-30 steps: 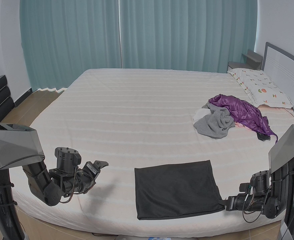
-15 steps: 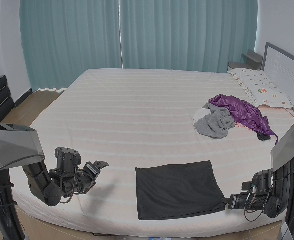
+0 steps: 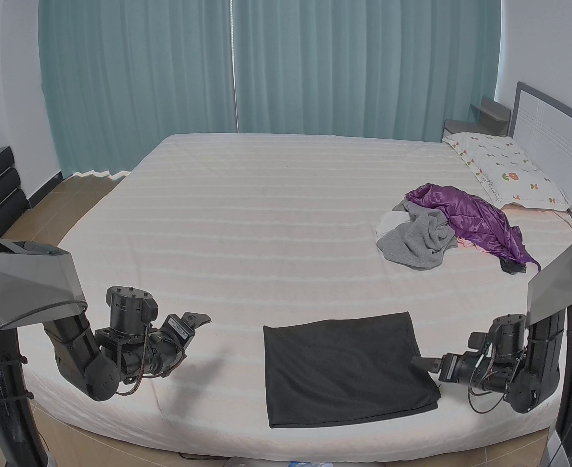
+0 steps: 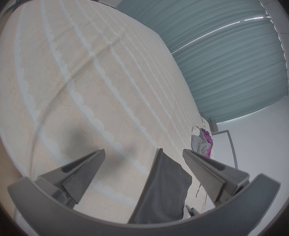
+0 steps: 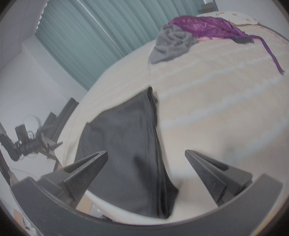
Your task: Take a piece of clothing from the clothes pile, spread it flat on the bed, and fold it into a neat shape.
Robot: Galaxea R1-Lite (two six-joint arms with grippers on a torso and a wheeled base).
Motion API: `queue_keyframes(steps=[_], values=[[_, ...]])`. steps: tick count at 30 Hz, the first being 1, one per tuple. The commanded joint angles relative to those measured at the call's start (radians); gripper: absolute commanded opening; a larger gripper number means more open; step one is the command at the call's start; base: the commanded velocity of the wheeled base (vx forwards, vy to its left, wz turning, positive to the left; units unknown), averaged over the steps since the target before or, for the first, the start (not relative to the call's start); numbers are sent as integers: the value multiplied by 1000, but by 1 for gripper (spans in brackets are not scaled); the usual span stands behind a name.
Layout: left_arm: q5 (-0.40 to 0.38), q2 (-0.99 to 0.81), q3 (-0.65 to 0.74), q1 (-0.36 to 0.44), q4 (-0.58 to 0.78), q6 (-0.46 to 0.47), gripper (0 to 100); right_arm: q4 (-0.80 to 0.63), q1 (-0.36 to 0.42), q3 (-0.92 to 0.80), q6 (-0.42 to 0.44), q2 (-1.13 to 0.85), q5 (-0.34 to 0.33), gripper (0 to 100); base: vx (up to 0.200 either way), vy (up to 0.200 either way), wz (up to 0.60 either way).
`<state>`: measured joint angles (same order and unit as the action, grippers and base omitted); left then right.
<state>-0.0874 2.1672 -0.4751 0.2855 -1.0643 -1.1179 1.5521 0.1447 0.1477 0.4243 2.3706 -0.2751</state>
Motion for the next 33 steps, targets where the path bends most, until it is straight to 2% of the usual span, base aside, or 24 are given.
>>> queue_keyframes(steps=[1,5,11,24,25,30,33], values=[[0,2,0,0,0,0,100,-132,21,300,90,41,71,100,0,0,0],[0,2,0,0,0,0,100,-317,23,526,128,81,134,100,0,0,0],[0,2,1,0,0,0,100,-506,49,730,160,128,140,100,0,0,0],[0,2,1,0,0,0,100,-560,73,909,159,220,194,100,0,0,0],[0,2,1,0,0,0,100,-560,72,911,157,222,194,0,0,0,0],[0,2,1,0,0,0,100,-561,70,903,154,223,201,0,0,0,0],[0,2,1,0,0,0,100,-561,64,906,154,225,229,0,0,0,0]])
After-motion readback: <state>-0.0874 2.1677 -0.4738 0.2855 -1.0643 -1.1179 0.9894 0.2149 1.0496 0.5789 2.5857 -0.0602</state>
